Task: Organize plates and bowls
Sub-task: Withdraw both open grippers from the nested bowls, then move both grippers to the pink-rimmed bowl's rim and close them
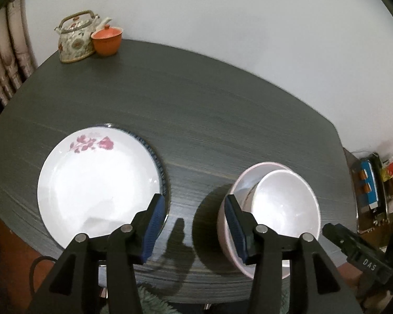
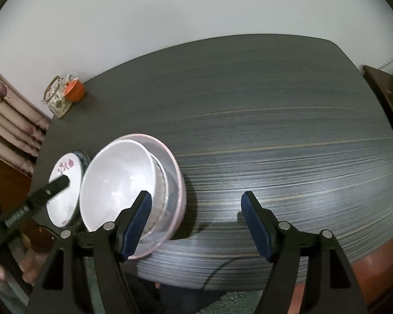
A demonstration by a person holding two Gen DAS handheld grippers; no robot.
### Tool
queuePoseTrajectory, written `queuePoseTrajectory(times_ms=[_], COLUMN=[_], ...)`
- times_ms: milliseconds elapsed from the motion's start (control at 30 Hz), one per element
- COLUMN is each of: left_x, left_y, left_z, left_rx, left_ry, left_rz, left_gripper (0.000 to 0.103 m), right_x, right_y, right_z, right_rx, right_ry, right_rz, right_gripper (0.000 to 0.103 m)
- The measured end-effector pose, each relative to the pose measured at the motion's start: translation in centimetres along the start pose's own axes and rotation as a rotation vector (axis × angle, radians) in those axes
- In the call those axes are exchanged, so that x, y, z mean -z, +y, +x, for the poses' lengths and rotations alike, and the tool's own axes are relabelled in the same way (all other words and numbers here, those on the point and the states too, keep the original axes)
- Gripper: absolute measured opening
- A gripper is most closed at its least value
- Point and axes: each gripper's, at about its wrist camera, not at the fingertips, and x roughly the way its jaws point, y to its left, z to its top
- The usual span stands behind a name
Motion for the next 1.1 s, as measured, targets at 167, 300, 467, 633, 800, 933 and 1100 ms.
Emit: queuePoseTrajectory(times_ms=[167,300,467,633,800,933,1100], left_x=[0.2,-0.4,-1.1,-1.6,-1.8,-1.7,-1.3], left_y=[0.0,-0.2,0.2,0.7,0.8,1.0,0.8], left_z=[0.8,1.3,2.4,3.5,4.3,4.7,5.7], left_rx=[0.019,0.074,0.120,0.146,0.153,0.132,0.122], left_ry=[0.059,0.096,0.177,0.245,0.277,0.292,0.306], left_rz=[0.000,-0.017,-0.067,-0.114,-0.137,-0.146,-0.164], left_gripper=[0.049,0.049,0.049,0.049,0.049,0.049,0.048], right_x=[0.6,0.5,0.4,0.0,-0.1,-0.1,-0.3], right_y=[-0.7,-0.9,-0.8,-1.1,-1.2,-1.3,-1.6], right_z=[0.6,0.8,1.2,1.7,2.2,2.6,3.1], right_rx=[-0.003,-0.004,-0.010,-0.025,-0.028,-0.023,-0.035], right_ry=[0.025,0.037,0.066,0.102,0.133,0.150,0.167], right_rz=[0.007,0.007,0.009,0.032,0.055,0.058,0.084], right_gripper=[0.068,0.068,0.068,0.068,0.068,0.068,0.062])
